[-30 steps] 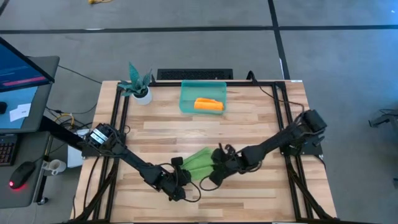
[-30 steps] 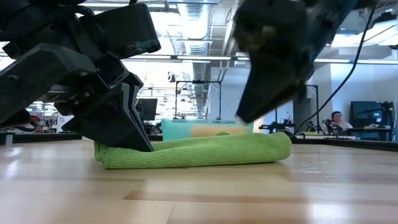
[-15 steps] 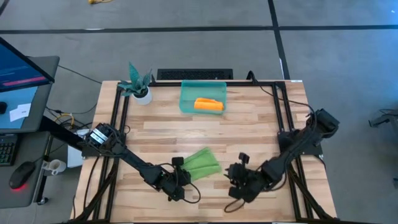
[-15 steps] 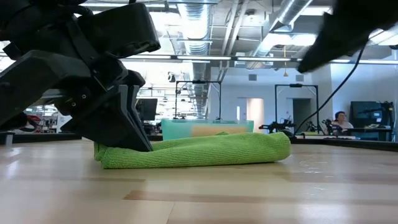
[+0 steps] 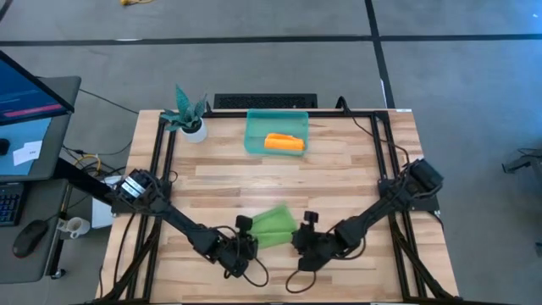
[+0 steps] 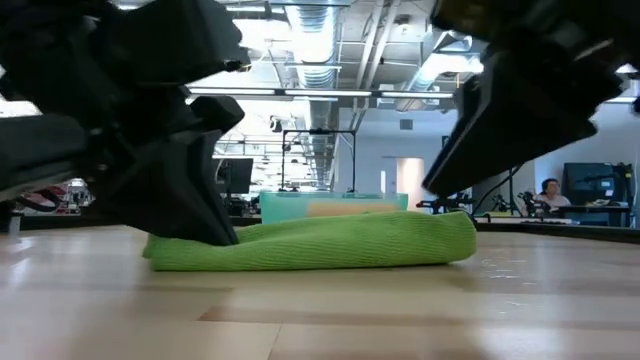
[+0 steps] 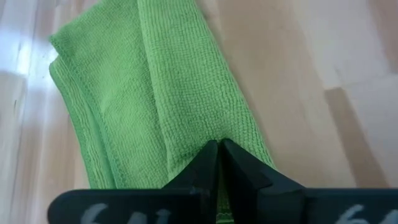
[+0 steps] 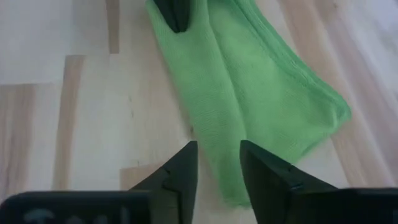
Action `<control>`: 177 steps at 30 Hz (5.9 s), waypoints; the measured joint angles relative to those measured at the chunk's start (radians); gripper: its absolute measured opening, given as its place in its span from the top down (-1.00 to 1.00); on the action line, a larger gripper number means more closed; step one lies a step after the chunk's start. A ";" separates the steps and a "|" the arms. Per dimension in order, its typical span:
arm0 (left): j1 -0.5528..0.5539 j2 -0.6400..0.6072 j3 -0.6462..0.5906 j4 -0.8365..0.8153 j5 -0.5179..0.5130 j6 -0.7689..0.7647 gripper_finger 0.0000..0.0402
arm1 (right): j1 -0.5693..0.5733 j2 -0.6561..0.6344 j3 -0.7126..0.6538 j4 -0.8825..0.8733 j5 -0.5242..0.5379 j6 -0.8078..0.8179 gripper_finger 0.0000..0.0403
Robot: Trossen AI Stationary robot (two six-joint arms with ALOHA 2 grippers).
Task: Roll microfiber towels into tight, uniform cylinder then place into a basket
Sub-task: Roll the green microfiber cloth
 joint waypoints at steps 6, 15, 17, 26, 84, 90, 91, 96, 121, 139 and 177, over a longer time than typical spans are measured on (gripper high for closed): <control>-0.020 0.000 -0.001 -0.003 -0.008 -0.004 0.92 | -0.034 0.033 0.020 0.003 -0.048 -0.025 0.03; -0.025 0.000 -0.001 -0.004 -0.016 -0.020 0.92 | -0.086 0.036 0.020 -0.020 -0.152 -0.020 -0.10; -0.025 0.000 -0.001 -0.004 -0.016 -0.022 0.92 | -0.099 0.036 0.020 -0.021 -0.154 -0.019 -0.10; -0.026 0.002 -0.001 -0.002 -0.036 -0.026 0.92 | -0.127 0.035 0.020 -0.021 -0.244 0.010 0.08; -0.121 0.002 0.186 -0.174 -0.247 -0.116 0.92 | -0.186 0.034 0.003 -0.032 -0.493 0.326 0.93; -0.118 0.003 0.195 -0.048 -0.345 -0.023 0.92 | -0.186 0.034 0.003 -0.031 -0.493 0.326 0.92; -0.107 0.006 0.195 -0.046 -0.340 -0.019 0.92 | -0.186 0.034 0.003 -0.031 -0.493 0.326 0.93; -0.039 0.045 0.196 -0.010 -0.311 -0.034 0.92 | -0.186 0.034 0.003 -0.030 -0.493 0.326 0.93; -0.016 0.133 0.198 -0.041 -0.191 -0.122 0.92 | -0.171 0.035 0.003 -0.021 -0.466 0.269 0.43; -0.018 0.136 0.254 -0.154 -0.154 -0.198 0.92 | -0.113 -0.200 0.002 -0.170 -0.419 0.083 0.29; -0.017 0.135 0.266 -0.177 -0.133 -0.207 0.92 | -0.027 0.117 0.035 0.006 -0.110 -0.130 -0.08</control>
